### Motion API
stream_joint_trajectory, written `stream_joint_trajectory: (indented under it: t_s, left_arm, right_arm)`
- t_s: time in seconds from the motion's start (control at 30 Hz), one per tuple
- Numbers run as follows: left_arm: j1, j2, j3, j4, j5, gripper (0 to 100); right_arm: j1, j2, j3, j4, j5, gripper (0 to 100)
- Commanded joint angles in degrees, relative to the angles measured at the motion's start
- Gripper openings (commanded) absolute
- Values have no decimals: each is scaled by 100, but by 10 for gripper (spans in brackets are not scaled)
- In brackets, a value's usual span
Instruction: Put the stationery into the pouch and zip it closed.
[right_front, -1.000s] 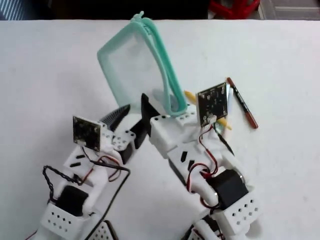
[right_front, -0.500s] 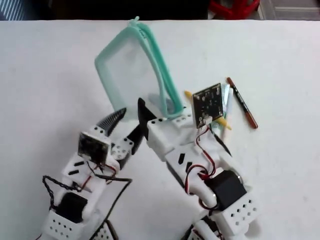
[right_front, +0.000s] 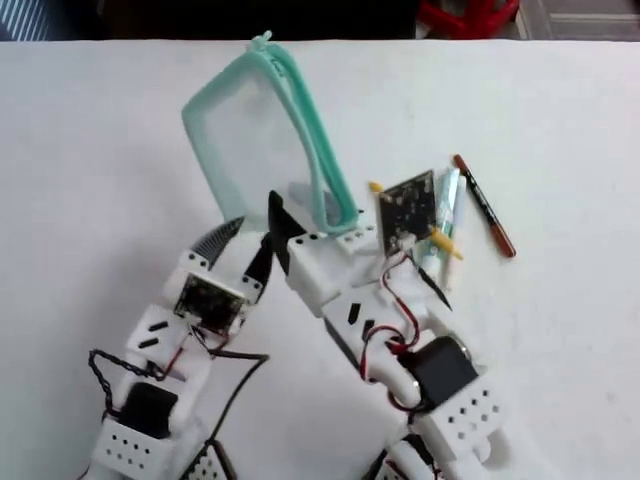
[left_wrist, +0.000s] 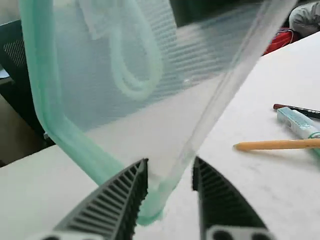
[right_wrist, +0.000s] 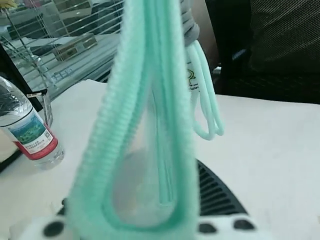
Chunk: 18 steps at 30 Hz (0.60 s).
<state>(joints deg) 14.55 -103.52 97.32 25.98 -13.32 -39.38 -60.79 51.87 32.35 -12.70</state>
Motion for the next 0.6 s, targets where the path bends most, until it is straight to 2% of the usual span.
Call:
stream_joint_trajectory:
  t_s: [0.0,0.17,0.3,0.57]
  left_arm:
    - [-127,-92,-26,44,527,250]
    - [-330,-92,-26,26,-255,252]
    - [-549,-92,-26,-211,-791,253]
    - [-664,-92,-26,-1196,-914,249]
  right_arm:
    - [-207,444,-193,-66,-79,19]
    - [-224,804,-730,347,-352,19]
    - [-242,857,-809,233,-580,19]
    - [-242,1138,-1521,286,-695,19]
